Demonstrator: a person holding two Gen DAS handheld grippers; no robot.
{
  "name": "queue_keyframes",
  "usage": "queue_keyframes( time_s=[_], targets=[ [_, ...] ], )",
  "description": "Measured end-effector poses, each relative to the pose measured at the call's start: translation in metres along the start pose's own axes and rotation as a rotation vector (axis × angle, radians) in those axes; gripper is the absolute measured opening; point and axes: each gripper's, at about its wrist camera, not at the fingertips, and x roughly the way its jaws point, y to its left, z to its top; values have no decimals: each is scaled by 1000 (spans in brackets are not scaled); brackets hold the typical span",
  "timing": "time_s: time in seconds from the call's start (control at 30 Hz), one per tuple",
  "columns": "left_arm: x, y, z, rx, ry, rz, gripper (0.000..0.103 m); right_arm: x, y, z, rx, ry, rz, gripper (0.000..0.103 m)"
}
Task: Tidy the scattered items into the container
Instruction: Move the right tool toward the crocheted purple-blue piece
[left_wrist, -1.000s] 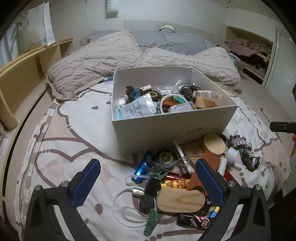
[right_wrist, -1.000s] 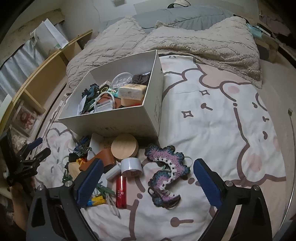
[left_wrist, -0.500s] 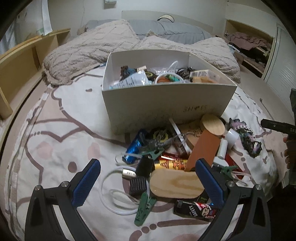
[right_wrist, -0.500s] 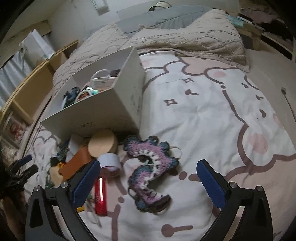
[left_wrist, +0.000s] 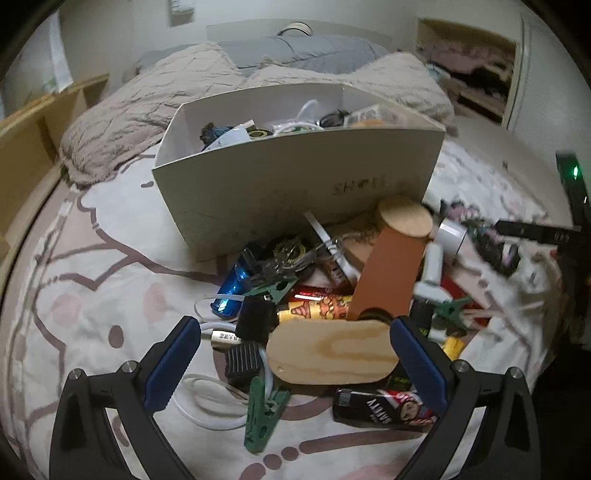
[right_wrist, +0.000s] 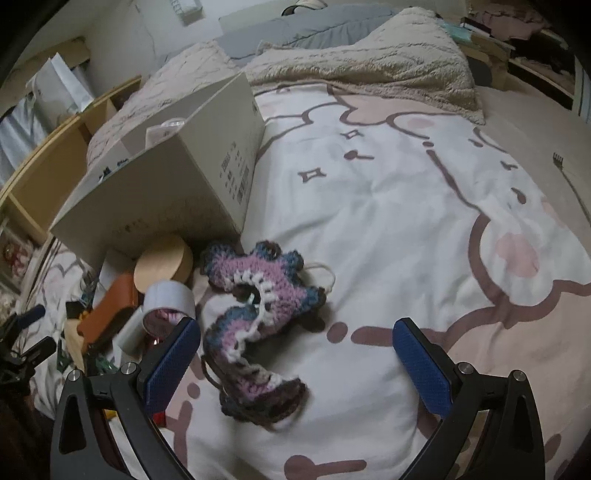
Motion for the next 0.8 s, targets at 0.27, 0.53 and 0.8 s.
queue_keyframes(
  time_s=[0.27,0.53,0.8],
  targets=[
    [14,-24,-10,165,47,47,103,12,2,-7,-47,47,-6,103],
    [22,-32,-12,168,73,24,103,16,2,-10,-56,77,-14,103],
    [27,-31,-8,136,73,23,103,22,7,-13,-105,88,-51,103]
  ],
)
